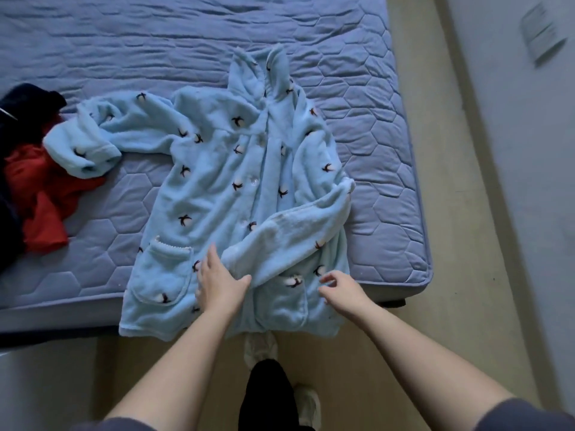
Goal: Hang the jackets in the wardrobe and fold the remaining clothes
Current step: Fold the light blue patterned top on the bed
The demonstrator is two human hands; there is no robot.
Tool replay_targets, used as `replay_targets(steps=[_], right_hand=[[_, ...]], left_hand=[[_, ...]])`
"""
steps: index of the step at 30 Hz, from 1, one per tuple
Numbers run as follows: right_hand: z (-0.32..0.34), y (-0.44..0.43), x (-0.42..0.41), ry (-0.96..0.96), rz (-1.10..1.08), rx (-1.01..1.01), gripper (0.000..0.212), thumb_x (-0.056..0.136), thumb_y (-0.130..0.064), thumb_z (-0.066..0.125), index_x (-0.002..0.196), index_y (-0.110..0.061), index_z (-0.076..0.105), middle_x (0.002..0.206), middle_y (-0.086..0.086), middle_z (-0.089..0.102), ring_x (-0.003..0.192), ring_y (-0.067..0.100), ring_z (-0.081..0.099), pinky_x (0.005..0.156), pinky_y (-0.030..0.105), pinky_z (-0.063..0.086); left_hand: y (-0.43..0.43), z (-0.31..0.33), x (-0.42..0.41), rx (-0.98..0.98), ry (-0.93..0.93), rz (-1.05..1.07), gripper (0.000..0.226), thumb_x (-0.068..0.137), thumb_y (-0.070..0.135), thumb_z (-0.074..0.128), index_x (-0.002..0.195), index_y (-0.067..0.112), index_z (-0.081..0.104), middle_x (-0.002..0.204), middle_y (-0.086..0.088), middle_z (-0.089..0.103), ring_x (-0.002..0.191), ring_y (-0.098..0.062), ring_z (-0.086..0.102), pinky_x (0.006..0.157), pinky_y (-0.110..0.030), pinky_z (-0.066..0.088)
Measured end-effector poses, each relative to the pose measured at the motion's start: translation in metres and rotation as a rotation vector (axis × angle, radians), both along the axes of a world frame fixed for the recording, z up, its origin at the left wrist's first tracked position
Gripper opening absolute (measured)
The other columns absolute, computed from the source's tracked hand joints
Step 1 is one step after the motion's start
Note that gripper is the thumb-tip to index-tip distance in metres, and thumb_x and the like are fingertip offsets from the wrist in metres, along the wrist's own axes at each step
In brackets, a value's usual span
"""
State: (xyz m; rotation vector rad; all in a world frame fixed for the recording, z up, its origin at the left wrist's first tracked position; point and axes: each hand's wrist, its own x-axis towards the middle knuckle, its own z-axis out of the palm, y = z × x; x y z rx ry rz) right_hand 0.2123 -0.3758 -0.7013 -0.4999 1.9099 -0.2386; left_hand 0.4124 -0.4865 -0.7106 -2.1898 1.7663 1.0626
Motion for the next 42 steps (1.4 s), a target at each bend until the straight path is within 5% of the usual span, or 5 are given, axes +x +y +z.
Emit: replay_targets(steps=[6, 14, 21, 33, 42], right_hand=[[0.007, -0.066, -0.016, -0.407, -0.608, 0.107, 0.058, 0.086, -0.051, 0.061, 0.134, -0.028, 0.037, 0.101, -0.006, 0.054, 0.099, 0.021, 0.055, 0.081, 0.041, 0.046], [0.031, -0.090, -0.122, -0.058, -0.442, 0.182, 0.035, 0.084, -0.008, 0.050, 0.116, 0.002, 0.060, 0.100, 0.015, 0.066, 0.085, 0.028, 0.062, 0.062, 0.027, 0.047], [0.002, -0.084, -0.293, 0.335, 0.028, 0.212, 0.028, 0.085, -0.002, 0.046, 0.108, 0.002, 0.061, 0.117, 0.025, 0.061, 0.106, 0.036, 0.058, 0.076, 0.031, 0.041], [-0.074, -0.077, -0.280, 0.388, 0.429, -0.086, 0.097, 0.070, -0.069, 0.058, 0.148, -0.033, 0.014, 0.154, -0.004, 0.022, 0.140, 0.019, 0.028, 0.110, 0.043, 0.030], [-0.063, -0.113, -0.444, 0.646, 0.139, 0.031, 0.018, 0.079, -0.010, 0.050, 0.085, -0.023, 0.060, 0.098, 0.008, 0.066, 0.093, 0.031, 0.062, 0.068, 0.029, 0.040]], left_hand=[[-0.008, 0.017, -0.043, 0.384, 0.492, -0.397, 0.014, 0.061, 0.031, 0.061, 0.072, 0.024, 0.060, 0.068, 0.008, 0.060, 0.074, -0.013, 0.059, 0.062, -0.019, 0.043], [0.000, 0.038, -0.122, 1.115, 0.548, -0.477, 0.019, 0.078, 0.033, 0.066, 0.097, 0.034, 0.062, 0.089, 0.011, 0.062, 0.083, -0.008, 0.058, 0.067, -0.022, 0.045], [-0.091, 0.008, -0.242, 0.246, 0.229, -0.334, 0.018, 0.087, 0.018, 0.053, 0.100, 0.014, 0.065, 0.101, -0.008, 0.068, 0.091, -0.023, 0.060, 0.068, -0.025, 0.043], [-0.130, -0.056, -0.376, 0.083, 0.442, -0.644, 0.072, 0.076, -0.016, 0.040, 0.143, 0.011, 0.040, 0.138, -0.012, 0.042, 0.127, -0.024, 0.043, 0.105, -0.021, 0.030], [-0.123, -0.062, -0.422, 0.066, 0.237, -0.903, 0.078, 0.085, 0.004, 0.050, 0.150, 0.030, 0.018, 0.160, 0.006, 0.007, 0.142, -0.018, 0.025, 0.109, -0.034, 0.033]])
